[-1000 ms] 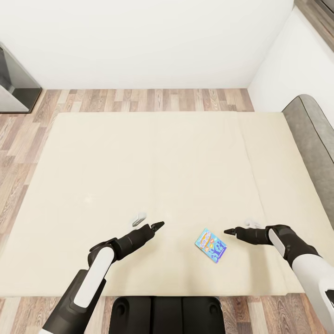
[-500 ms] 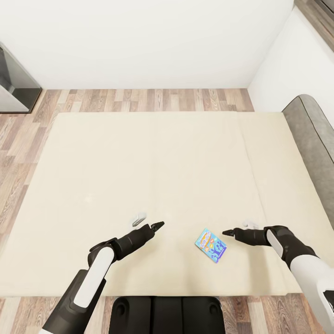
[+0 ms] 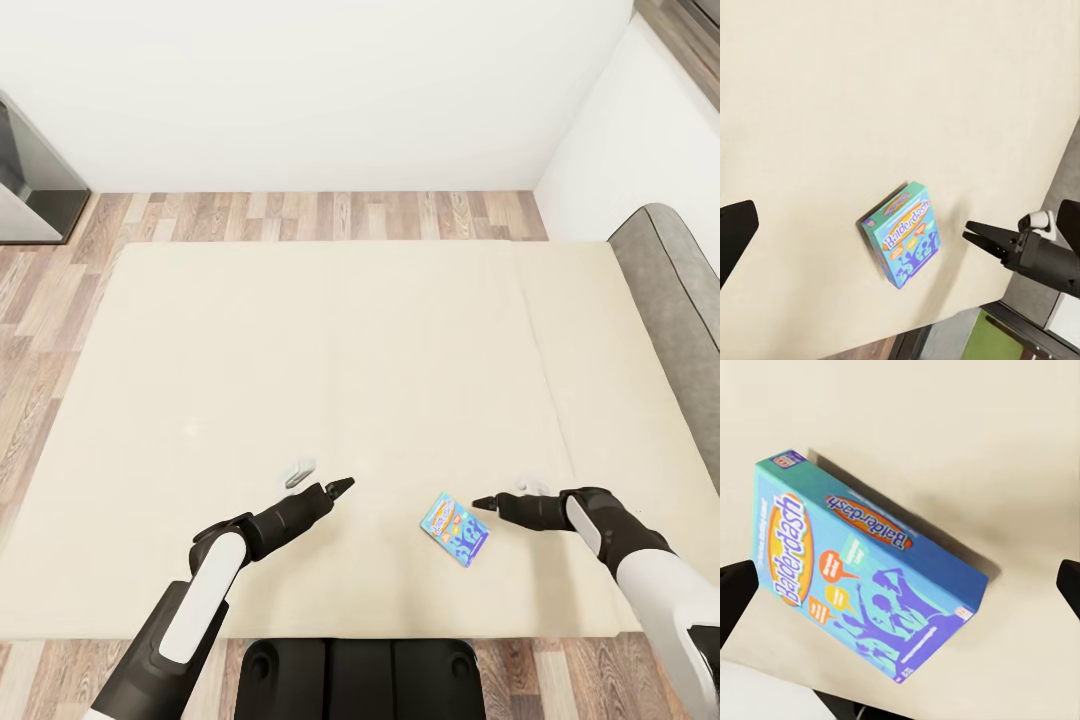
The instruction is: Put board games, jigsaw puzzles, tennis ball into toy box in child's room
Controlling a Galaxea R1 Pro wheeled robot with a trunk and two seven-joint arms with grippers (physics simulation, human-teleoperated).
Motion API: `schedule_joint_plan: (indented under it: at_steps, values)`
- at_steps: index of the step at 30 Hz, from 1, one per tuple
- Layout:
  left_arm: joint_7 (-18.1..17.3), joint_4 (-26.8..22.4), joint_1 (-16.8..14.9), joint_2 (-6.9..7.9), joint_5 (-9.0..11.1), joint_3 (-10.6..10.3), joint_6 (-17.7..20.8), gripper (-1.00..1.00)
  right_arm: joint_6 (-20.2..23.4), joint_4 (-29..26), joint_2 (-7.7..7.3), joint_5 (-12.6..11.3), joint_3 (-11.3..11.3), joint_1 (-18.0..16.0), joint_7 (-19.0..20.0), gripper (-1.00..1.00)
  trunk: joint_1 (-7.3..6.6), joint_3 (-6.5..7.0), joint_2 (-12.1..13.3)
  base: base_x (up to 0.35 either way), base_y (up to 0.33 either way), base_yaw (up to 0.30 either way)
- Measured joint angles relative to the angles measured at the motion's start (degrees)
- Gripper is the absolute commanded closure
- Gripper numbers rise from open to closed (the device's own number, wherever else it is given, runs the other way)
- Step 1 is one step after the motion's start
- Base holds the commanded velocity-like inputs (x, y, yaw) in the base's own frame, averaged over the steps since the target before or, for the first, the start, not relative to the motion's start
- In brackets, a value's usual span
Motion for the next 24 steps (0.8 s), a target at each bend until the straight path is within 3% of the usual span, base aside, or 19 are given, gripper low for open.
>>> schedule_joint_plan:
  at_steps: [24]
  values:
    - [0.00, 0.00, 0.01, 0.00, 0.00, -0.10, 0.00, -1.00, -0.34, 0.29, 1.41, 1.11, 0.12, -0.10, -1.40, -1.00, 0.00, 0.00, 0.00, 0.000, 0.000, 0.000]
